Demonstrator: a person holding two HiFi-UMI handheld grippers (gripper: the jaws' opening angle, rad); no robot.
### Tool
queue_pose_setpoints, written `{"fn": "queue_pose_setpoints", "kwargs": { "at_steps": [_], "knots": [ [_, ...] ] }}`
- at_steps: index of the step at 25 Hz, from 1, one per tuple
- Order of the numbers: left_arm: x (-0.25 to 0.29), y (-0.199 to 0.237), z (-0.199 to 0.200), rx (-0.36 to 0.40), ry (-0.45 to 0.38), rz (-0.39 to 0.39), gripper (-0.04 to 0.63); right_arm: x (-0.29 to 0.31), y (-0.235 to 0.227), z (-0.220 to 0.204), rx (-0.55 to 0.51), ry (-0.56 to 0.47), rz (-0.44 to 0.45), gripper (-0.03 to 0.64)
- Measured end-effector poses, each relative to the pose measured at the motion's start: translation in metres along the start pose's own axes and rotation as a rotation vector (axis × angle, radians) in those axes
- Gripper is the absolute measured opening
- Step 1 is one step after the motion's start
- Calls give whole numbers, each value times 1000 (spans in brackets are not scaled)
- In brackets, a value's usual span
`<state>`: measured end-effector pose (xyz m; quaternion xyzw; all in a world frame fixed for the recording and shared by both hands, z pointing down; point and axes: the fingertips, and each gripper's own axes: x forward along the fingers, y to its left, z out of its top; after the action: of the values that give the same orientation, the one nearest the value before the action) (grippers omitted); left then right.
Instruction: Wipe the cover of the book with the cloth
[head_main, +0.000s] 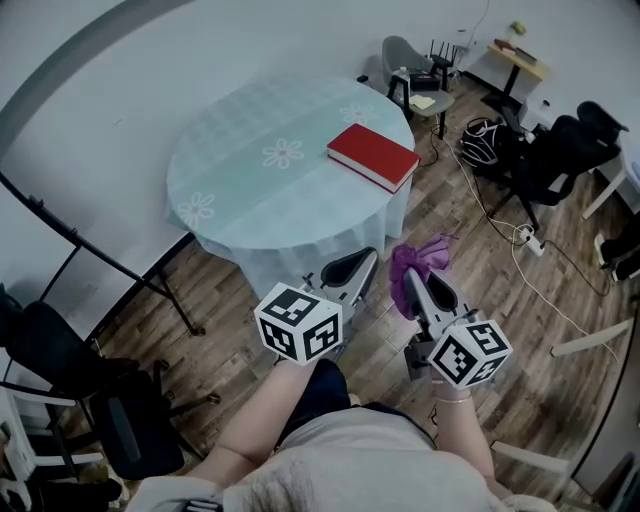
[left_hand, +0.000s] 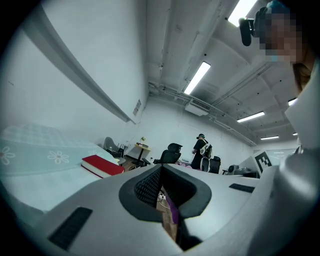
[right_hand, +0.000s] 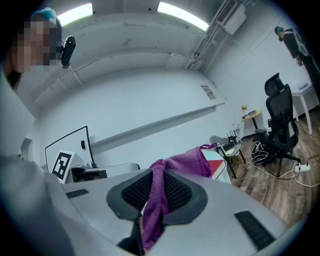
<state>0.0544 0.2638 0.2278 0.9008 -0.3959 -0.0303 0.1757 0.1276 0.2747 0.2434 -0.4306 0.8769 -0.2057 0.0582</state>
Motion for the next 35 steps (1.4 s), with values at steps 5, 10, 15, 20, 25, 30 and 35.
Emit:
{"fn": "queue_pose_setpoints", "kwargs": {
  "at_steps": [5, 10, 15, 20, 25, 30, 35],
  "knots": [
    [28, 39, 12, -37, -8, 2, 18, 41, -16, 8, -4, 16, -1, 71],
    [54, 78, 20, -56, 8, 1, 18, 86, -31, 16, -4, 19, -11, 71],
    [87, 116, 35, -63, 24, -27, 18, 129, -52, 28, 4, 18, -41, 71],
    [113, 160, 54, -62, 48, -52, 18, 179, -65, 40, 13, -6, -66, 71],
    [139, 198, 68, -78, 63, -78, 18, 225, -79, 56, 1, -28, -80, 71],
    [161, 223, 79, -73, 64, -105, 18, 258, -91, 66, -6, -51, -103, 71],
    [174, 239, 84, -73, 82, -131, 18, 281, -100, 71, 0, -56, -121, 71]
  ]
}}
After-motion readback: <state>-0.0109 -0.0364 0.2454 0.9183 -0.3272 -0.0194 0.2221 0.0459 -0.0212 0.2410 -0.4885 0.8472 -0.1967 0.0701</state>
